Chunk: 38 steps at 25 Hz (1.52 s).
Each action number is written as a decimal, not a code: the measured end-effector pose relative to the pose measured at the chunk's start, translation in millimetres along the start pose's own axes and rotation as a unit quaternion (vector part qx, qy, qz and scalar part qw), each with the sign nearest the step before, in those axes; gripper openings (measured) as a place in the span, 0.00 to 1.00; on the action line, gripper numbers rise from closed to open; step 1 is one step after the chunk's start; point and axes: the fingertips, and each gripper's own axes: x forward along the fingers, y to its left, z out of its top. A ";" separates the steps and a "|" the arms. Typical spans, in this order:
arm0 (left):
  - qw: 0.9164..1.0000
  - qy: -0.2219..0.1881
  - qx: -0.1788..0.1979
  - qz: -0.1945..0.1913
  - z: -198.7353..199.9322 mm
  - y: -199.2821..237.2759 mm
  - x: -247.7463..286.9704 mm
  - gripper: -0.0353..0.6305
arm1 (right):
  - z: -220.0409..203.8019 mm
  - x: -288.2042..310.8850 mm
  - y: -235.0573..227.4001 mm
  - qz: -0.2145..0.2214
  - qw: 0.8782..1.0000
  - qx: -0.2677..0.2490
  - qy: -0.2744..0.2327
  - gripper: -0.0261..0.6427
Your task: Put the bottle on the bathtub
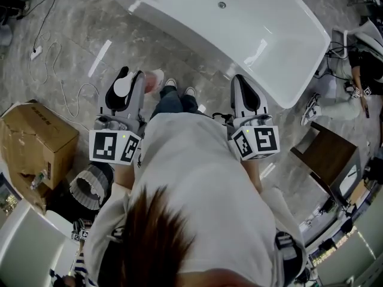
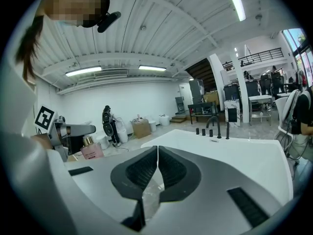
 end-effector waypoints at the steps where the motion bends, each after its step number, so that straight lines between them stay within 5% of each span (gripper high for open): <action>1: 1.000 0.001 0.000 -0.004 1.8 3.6 1.6 0.28 | 1.7 2.6 1.9 -0.005 1.000 0.002 -0.001 0.06; 21: 0.999 0.014 0.021 -0.022 16.4 96.8 12.5 0.28 | 6.1 63.5 65.3 -0.024 1.000 0.011 -0.004 0.06; 38: 1.000 0.014 0.001 0.019 18.5 82.2 19.9 0.28 | 23.1 83.7 48.2 0.022 1.000 0.004 0.008 0.06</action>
